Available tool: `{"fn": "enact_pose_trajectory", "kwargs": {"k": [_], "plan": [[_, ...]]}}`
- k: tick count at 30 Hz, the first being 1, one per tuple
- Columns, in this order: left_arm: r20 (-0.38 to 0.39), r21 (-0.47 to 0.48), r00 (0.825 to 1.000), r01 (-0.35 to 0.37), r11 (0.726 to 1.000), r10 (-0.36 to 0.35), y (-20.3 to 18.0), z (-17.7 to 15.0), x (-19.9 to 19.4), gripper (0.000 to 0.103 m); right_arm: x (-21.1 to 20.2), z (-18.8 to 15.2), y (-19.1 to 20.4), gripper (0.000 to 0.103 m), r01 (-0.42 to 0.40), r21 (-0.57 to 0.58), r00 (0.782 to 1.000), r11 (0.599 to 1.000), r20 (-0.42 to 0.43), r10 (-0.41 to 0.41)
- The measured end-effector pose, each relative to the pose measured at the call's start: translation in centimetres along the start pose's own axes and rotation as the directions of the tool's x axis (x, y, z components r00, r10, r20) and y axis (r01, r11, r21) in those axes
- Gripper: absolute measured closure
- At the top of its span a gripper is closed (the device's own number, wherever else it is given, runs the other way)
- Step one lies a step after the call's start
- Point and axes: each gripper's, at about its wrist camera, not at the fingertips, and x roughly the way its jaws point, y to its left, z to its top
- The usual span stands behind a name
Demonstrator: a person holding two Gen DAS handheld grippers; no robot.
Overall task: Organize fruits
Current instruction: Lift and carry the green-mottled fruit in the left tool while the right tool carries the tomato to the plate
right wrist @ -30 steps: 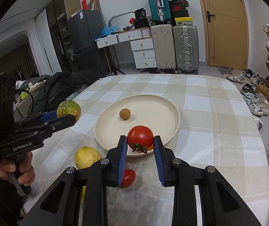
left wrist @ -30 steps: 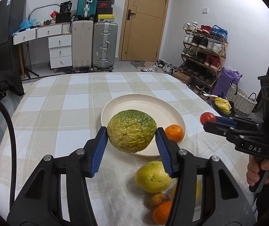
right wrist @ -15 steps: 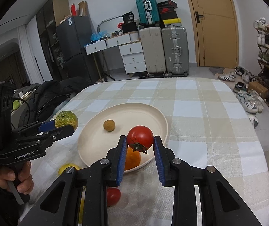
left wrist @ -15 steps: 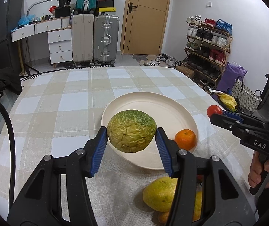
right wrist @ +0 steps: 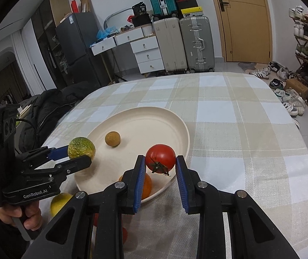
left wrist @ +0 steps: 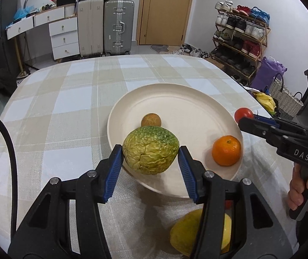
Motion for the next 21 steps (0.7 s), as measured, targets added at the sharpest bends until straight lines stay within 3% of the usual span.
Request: {"fn": "enact_pose_trajectory", "kwargs": {"k": [15,21], "plan": [[-0.035,0.061,0.999,-0.004,0.998,0.006,-1.4,0.1,1.8,0.053,1.3,-0.3,-0.3,0.074,0.023,-0.021,1.000,1.000,-0.019,-0.023],[-0.039,0.040,0.999,0.014,0.999,-0.013,-1.3,0.0,1.8,0.053,1.4,-0.1,-0.5,0.073,0.011,-0.010,1.000,1.000,-0.022,-0.011]]}}
